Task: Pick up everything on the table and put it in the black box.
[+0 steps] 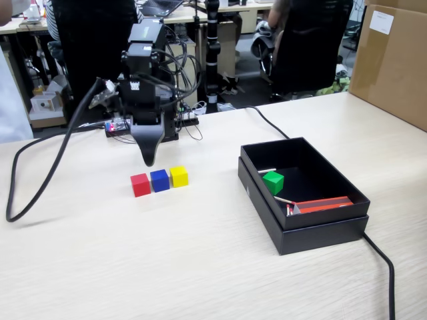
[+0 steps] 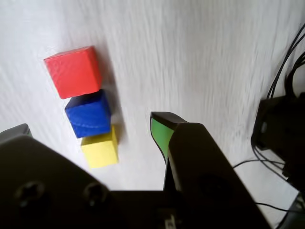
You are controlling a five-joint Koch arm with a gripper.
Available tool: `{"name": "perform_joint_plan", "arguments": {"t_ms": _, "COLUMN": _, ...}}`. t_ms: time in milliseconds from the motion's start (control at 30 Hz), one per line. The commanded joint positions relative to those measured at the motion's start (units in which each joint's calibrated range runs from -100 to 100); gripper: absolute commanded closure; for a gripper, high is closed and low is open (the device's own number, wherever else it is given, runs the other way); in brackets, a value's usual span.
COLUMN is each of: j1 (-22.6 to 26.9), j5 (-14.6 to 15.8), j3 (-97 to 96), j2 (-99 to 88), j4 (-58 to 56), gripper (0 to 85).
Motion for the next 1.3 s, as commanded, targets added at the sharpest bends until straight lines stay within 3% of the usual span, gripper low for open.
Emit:
{"name": "perform_joint_plan", "arguments": {"t_ms": 0, "j1": -1.22, "j5": -2.98, "j3": 0.61, "j2": -1.78, "j4": 1.38, "gripper": 37.0}}
{"name": "perform_joint_plan", "arguments": {"t_ms": 167, "j1": -3.96, "j5": -7.37, "j3": -1.57, "j2": 4.53, "j4": 9.93, "gripper": 38.3}}
{"name": "perform_joint_plan", "arguments": {"t_ms": 467, "j1": -4.69, "j5": -8.74, "j3": 1.60, "j2": 17.61, "j4": 14.60, "gripper": 43.8}}
{"name": "perform_joint_plan", "arguments": {"t_ms": 633, "j1": -3.86, "j5": -8.21, "j3": 1.60, "j2": 19.79, "j4": 17.45, "gripper": 56.9}}
{"name": "perform_joint_plan", "arguments": {"t_ms": 767, "j1": -3.61, "j5": -7.72, "j3": 1.42, "j2": 20.37, "j4": 21.08, "gripper": 75.4}}
{"name": "perform_joint_plan", "arguments": {"t_ms": 967, "j1": -3.81, "j5": -7.62, "j3": 6.68, "j2": 9.93, "j4": 20.04, "gripper": 76.3}}
{"name": "perform_joint_plan", "arguments": {"t_ms": 1100, "j1": 0.24, "j5": -4.44, "j3": 16.47, "j2": 3.50, "j4": 14.60, "gripper": 76.3}}
{"name": "perform_joint_plan", "arguments": {"t_ms": 1267, "j1": 10.40, "j5": 2.69, "j3": 32.79, "j2": 3.50, "j4": 4.06, "gripper": 76.1}}
